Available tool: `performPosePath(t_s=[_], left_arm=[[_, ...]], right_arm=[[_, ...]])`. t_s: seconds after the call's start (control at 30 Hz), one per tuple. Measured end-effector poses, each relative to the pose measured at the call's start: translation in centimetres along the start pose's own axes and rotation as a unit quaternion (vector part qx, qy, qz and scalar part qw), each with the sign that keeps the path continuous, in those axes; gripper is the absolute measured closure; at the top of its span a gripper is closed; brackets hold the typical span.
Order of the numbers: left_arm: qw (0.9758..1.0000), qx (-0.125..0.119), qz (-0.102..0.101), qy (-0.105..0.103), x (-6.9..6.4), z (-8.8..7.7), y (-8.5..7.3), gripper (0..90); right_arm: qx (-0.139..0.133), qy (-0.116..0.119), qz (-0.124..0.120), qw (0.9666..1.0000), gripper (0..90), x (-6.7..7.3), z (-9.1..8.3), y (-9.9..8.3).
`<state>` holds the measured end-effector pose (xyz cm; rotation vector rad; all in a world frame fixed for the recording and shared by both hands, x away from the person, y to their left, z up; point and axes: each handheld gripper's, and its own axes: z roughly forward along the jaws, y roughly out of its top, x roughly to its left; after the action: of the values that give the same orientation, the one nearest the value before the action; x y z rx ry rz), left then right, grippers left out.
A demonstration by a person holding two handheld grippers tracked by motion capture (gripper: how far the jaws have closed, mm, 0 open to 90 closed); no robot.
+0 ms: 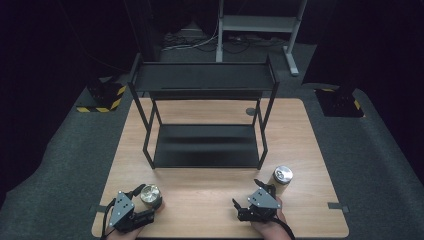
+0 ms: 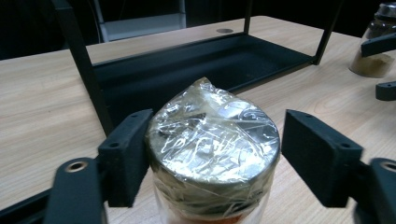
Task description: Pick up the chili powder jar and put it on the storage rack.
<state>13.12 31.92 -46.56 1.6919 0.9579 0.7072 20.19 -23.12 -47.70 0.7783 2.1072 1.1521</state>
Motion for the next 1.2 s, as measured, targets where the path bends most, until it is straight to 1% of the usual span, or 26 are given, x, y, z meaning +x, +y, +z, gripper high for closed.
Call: performPosePath(t_s=[0.1, 0.13, 0.2, 0.23, 0.4, 0.73, 0.87, 0.97, 1.07, 1.1, 1.13, 1.17, 1.2], left_arm=[[1.0000, -0.002, -0.006, 0.002, 0.2, -0.2, -0.1, 33.6], [1.0000, -0.002, -0.006, 0.002, 0.2, -0.2, -0.1, 34.0], [1.0000, -0.003, -0.008, 0.000, 0.3, -0.2, -0.2, 34.1], [1.0000, -0.002, -0.005, 0.002, 0.2, -0.2, -0.2, 34.1], [0.9999, -0.003, -0.010, 0.001, 0.2, -0.2, -0.2, 34.5], [1.0000, -0.003, -0.006, 0.004, 0.0, -0.1, 0.0, 34.7], [1.0000, -0.008, -0.005, 0.001, 0.1, -0.1, 0.5, 34.8], [0.9999, -0.012, -0.002, 0.001, 0.0, -0.1, 1.2, 34.8], [0.9999, -0.016, -0.005, 0.000, 0.1, -0.1, 1.6, 34.8], [0.9998, -0.019, -0.003, -0.001, 0.1, 0.0, 2.2, 34.8], [0.9998, -0.019, -0.003, -0.001, 0.1, 0.0, 2.2, 34.8], [0.9998, -0.020, 0.002, 0.000, 0.1, 0.0, 2.8, 34.8], [0.9997, -0.022, 0.003, -0.001, 0.2, 0.1, 3.1, 34.8]], right_arm=[[-0.001, 0.000, 0.000, 1.0000, 0.0, 0.0, 0.0, 0.0], [-0.001, 0.000, 0.001, 1.0000, 0.0, 0.0, 0.0, 0.0], [-0.001, 0.001, 0.001, 1.0000, 0.0, 0.0, 0.0, 0.0], [0.000, 0.001, 0.001, 1.0000, 0.0, -0.1, 0.0, 0.0], [-0.001, 0.001, 0.003, 1.0000, 0.0, -0.1, 0.0, 0.0], [-0.001, 0.002, 0.002, 1.0000, 0.0, -0.1, 0.0, 0.0], [-0.001, 0.002, 0.001, 1.0000, 0.0, -0.1, 0.0, 0.0], [-0.001, 0.001, 0.001, 1.0000, 0.0, -0.1, 0.0, 0.0], [-0.001, 0.001, 0.002, 1.0000, 0.0, -0.1, 0.0, 0.0], [-0.001, 0.001, 0.002, 1.0000, 0.0, 0.0, 0.0, -0.1], [-0.001, 0.001, 0.002, 1.0000, 0.0, 0.0, 0.0, -0.1], [-0.001, 0.001, 0.002, 1.0000, 0.0, -0.1, 0.0, 0.0], [-0.001, 0.001, 0.003, 1.0000, 0.0, -0.1, 0.0, 0.0]])
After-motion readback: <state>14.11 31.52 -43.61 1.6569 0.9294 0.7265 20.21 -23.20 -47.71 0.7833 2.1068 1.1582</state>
